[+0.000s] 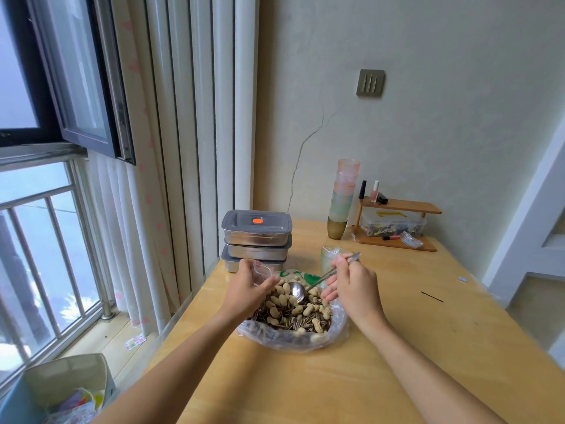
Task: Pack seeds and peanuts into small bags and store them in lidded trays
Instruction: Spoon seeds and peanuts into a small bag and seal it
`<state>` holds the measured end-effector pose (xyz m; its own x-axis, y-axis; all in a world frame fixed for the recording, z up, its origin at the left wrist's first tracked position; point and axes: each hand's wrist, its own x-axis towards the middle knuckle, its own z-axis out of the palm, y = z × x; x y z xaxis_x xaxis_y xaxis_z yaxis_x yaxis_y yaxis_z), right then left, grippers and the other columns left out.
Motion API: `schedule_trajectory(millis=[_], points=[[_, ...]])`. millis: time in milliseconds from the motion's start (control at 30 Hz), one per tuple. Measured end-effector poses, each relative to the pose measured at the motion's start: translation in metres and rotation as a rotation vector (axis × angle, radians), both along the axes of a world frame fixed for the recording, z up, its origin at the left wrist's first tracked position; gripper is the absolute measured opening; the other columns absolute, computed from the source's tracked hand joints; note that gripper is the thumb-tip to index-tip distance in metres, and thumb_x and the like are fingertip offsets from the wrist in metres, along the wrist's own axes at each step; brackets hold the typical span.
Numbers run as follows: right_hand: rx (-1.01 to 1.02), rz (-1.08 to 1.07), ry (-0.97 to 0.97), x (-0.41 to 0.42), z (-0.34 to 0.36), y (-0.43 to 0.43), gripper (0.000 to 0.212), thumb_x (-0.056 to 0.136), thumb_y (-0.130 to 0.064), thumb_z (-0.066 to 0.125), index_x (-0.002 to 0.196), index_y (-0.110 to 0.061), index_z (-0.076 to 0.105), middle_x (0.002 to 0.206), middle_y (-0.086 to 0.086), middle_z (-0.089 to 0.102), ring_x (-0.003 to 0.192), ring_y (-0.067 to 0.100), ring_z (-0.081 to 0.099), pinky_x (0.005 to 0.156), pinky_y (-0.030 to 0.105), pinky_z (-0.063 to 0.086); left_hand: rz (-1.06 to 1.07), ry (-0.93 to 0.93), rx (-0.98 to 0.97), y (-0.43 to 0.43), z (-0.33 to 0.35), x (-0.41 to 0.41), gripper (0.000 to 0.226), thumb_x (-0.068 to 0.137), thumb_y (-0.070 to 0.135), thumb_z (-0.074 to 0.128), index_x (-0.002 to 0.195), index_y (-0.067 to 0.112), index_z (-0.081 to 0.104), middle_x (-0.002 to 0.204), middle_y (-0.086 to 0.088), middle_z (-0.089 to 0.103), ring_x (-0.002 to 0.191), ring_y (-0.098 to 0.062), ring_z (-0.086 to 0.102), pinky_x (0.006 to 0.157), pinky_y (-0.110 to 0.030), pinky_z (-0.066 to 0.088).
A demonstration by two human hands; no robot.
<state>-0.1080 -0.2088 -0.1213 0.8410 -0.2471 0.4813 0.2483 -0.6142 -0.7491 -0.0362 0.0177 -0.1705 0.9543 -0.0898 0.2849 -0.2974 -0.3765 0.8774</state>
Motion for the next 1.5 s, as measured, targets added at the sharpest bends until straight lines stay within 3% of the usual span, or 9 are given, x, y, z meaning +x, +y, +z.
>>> schedule_trajectory(millis=[200, 333, 433, 633, 800, 967, 1133, 1233, 1500], points=[[0.572, -0.192, 0.262, 0.006, 0.0, -0.011, 0.036, 0.112, -0.017, 0.032, 0.099, -0.001, 0.061, 0.064, 0.017, 0.073, 0.057, 0.029, 0.075, 0.049, 0.025, 0.054, -0.002, -0.005, 0.025, -0.002, 0.001, 0.002, 0.048, 0.084, 0.041, 0.083, 0.115, 0.019, 0.053, 0.099, 0.007, 0.072, 0.092, -0.007, 0.07, 0.08, -0.033, 0.061], [0.667, -0.229, 0.277, 0.006, 0.002, -0.021, 0.038, 0.112, -0.018, 0.031, 0.101, 0.003, 0.06, 0.071, 0.026, 0.073, 0.058, 0.031, 0.075, 0.051, 0.028, 0.056, -0.024, -0.012, 0.058, -0.004, 0.005, -0.001, 0.047, 0.085, 0.039, 0.082, 0.116, 0.019, 0.053, 0.103, 0.007, 0.07, 0.094, -0.005, 0.068, 0.078, -0.026, 0.059], [0.55, -0.261, 0.229, 0.002, 0.018, -0.026, 0.04, 0.113, -0.024, 0.032, 0.097, -0.002, 0.062, 0.069, 0.02, 0.073, 0.054, 0.027, 0.074, 0.046, 0.025, 0.054, -0.034, -0.009, 0.104, -0.005, 0.007, -0.002, 0.048, 0.086, 0.039, 0.082, 0.117, 0.019, 0.052, 0.104, 0.008, 0.069, 0.094, -0.006, 0.068, 0.078, -0.029, 0.06], [0.395, -0.226, 0.111, -0.001, 0.063, -0.034, 0.043, 0.112, -0.028, 0.033, 0.095, -0.007, 0.065, 0.065, 0.012, 0.072, 0.055, 0.029, 0.073, 0.059, 0.037, 0.058, -0.063, -0.011, 0.223, -0.015, 0.012, 0.005, 0.052, 0.086, 0.036, 0.081, 0.123, 0.015, 0.051, 0.107, 0.003, 0.07, 0.095, -0.011, 0.068, 0.083, -0.037, 0.061], [0.256, -0.132, 0.041, -0.007, 0.091, -0.023, 0.042, 0.113, -0.03, 0.031, 0.097, -0.009, 0.063, 0.065, 0.013, 0.071, 0.053, 0.028, 0.073, 0.052, 0.034, 0.055, -0.097, -0.005, 0.299, -0.031, 0.026, 0.008, 0.051, 0.086, 0.036, 0.082, 0.12, 0.015, 0.051, 0.106, 0.001, 0.07, 0.094, -0.014, 0.068, 0.083, -0.04, 0.06], [-0.093, -0.016, -0.155, -0.015, 0.102, -0.001, 0.036, 0.112, -0.024, 0.035, 0.097, -0.008, 0.064, 0.063, 0.007, 0.068, 0.047, 0.012, 0.068, 0.045, 0.018, 0.049, -0.103, 0.022, 0.316, -0.045, 0.037, 0.008, 0.049, 0.084, 0.034, 0.085, 0.115, 0.013, 0.053, 0.098, 0.006, 0.069, 0.09, -0.01, 0.066, 0.084, -0.038, 0.059], [-0.48, 0.184, -0.309, -0.024, 0.1, 0.016, 0.032, 0.111, -0.026, 0.043, 0.098, -0.006, 0.063, 0.059, -0.011, 0.055, 0.053, 0.01, 0.062, 0.061, 0.036, 0.054, -0.076, 0.055, 0.285, -0.048, 0.032, 0.01, 0.055, 0.081, 0.039, 0.086, 0.116, 0.015, 0.051, 0.102, 0.005, 0.073, 0.094, -0.014, 0.069, 0.086, -0.042, 0.058], [-0.531, 0.226, -0.391, -0.029, 0.098, 0.024, 0.029, 0.11, -0.028, 0.042, 0.102, -0.007, 0.06, 0.062, -0.021, 0.042, 0.056, 0.014, 0.058, 0.062, 0.036, 0.05, -0.053, 0.068, 0.255, -0.048, 0.028, 0.012, 0.053, 0.08, 0.042, 0.086, 0.11, 0.015, 0.052, 0.1, 0.002, 0.074, 0.094, -0.017, 0.07, 0.084, -0.044, 0.058], [-0.533, 0.17, -0.503, -0.025, 0.094, 0.025, 0.03, 0.11, -0.029, 0.042, 0.102, -0.006, 0.06, 0.067, -0.011, 0.046, 0.055, 0.017, 0.057, 0.057, 0.039, 0.051, -0.026, 0.073, 0.176, -0.05, 0.026, 0.008, 0.049, 0.083, 0.04, 0.084, 0.109, 0.013, 0.052, 0.099, -0.001, 0.07, 0.092, -0.019, 0.067, 0.078, -0.036, 0.054]])
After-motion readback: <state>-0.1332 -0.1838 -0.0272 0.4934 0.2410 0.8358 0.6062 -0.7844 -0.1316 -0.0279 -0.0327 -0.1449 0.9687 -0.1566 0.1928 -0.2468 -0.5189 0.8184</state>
